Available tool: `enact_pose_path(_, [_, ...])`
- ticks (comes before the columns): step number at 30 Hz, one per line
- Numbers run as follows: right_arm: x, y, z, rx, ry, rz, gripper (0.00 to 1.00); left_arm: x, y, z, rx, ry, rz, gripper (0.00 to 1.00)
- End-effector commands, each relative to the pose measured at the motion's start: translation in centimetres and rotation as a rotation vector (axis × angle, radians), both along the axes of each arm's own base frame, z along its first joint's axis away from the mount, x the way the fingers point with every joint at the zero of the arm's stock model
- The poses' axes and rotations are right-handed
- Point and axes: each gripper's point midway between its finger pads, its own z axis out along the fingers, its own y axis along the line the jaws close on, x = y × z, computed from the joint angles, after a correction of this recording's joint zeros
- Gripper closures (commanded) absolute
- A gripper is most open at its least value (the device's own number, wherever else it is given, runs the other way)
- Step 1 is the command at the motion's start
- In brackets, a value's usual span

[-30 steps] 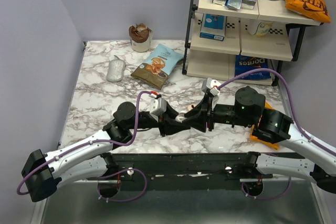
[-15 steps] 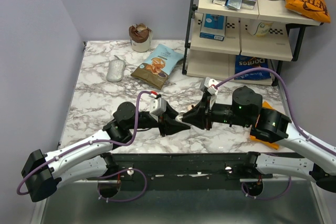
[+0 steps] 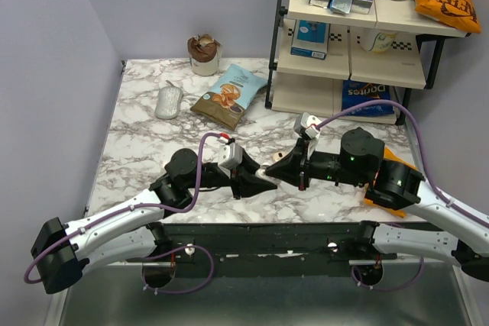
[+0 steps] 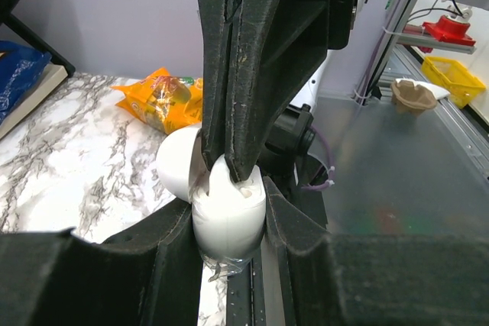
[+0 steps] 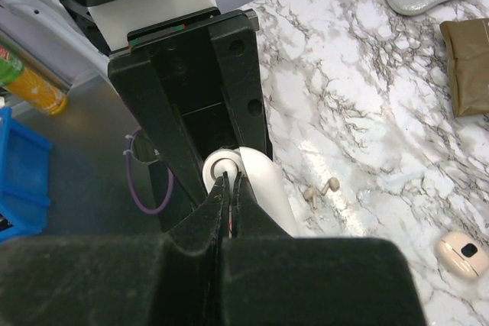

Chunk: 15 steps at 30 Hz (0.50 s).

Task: Insert the wireless bluetooth earbuds into the charging case
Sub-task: Adjust the earbud with the charging case.

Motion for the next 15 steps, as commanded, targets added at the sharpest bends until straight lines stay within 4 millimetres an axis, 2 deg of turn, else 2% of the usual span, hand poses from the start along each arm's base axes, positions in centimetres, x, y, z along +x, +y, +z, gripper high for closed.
enact_pose_path(1, [0.3,-0.7,0.4,0.035,-0.011,-0.038,0.99,-0.3,0.3,2.3,-0.064,-0.040,0.006,1.00])
enact_pose_path(9, [0.0,-1.3,1.5,0.087,-0.042,-0.038,0.99,-0.1,0.1,2.1,-0.059,-0.031,0.010,1.00])
enact_pose_path(15, [-0.2,-1.3,1.3,0.087,-0.052,-0.027,0.99,0.0,-0.1,2.2,-0.057,-0.027,0.009,1.00])
